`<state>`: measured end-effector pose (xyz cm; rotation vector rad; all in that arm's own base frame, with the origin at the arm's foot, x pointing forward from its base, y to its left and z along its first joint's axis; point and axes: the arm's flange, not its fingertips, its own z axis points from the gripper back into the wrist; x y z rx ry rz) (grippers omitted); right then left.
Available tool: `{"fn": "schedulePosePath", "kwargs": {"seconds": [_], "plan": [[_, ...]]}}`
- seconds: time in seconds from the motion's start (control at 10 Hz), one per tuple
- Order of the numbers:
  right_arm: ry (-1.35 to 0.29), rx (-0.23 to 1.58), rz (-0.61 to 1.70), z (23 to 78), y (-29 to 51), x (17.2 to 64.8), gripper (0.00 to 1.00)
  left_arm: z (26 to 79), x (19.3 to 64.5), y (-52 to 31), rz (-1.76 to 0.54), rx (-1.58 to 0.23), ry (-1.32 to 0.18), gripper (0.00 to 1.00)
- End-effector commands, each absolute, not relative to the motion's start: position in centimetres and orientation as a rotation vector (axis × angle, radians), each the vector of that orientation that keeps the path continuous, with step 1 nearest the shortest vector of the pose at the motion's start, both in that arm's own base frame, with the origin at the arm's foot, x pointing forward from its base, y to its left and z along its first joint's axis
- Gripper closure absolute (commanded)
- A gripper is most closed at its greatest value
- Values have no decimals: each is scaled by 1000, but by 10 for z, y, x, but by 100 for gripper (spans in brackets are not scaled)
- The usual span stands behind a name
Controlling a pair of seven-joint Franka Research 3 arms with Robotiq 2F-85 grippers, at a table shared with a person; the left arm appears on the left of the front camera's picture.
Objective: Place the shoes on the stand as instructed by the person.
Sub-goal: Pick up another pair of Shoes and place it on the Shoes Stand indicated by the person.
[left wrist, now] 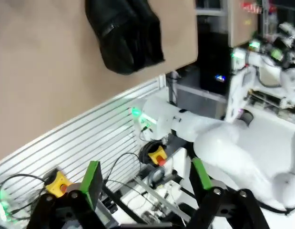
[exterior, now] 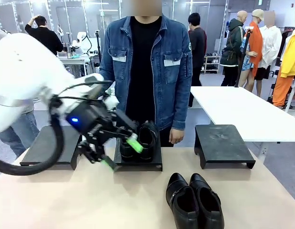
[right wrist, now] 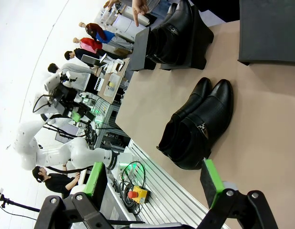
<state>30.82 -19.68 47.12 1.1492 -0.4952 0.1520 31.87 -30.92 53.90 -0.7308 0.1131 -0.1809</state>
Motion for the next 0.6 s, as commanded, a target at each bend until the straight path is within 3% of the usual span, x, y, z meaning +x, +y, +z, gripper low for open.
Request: {"fn": "schedulePosePath", "kwargs": {"seconds": [0.0, 0.5], "plan": [[-507, 1154, 161, 472, -197, 307, 0, 535, 333, -355, -163, -564, 103, 7], [-507, 1154, 161, 472, -197, 307, 0, 506, 322, -475, -130, -265, -23, 7]]}}
